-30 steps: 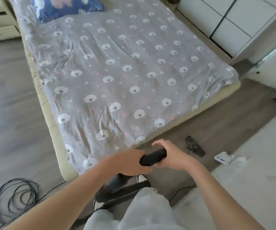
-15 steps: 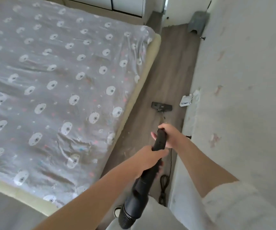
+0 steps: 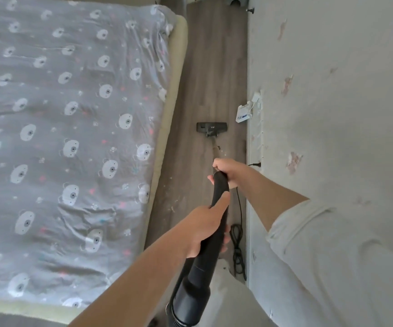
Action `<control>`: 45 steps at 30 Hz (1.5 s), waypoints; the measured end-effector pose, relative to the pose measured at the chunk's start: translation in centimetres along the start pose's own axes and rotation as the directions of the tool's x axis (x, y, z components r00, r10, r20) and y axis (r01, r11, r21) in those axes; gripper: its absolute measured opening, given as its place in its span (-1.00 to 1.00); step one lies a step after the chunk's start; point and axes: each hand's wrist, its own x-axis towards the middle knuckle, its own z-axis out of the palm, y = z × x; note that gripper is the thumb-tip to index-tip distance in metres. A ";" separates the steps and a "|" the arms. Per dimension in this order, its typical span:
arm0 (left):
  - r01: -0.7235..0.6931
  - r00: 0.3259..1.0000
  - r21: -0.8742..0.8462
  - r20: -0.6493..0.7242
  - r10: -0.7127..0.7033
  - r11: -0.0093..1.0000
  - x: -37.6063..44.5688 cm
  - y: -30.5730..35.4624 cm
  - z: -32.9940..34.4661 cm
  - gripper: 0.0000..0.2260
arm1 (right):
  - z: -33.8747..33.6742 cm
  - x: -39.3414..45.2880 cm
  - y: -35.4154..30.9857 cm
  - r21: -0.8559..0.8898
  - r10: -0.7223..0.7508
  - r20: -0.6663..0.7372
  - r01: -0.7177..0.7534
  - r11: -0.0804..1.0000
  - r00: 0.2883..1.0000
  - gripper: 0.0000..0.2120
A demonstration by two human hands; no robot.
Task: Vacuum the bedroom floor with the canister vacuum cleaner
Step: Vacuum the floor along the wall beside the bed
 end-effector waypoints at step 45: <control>0.064 0.985 0.036 0.159 -0.069 0.997 1.3 -4.9 6.4 -0.61 | -7.6 -2.7 8.4 0.296 0.064 -0.099 -0.032 0.955 0.993 -0.81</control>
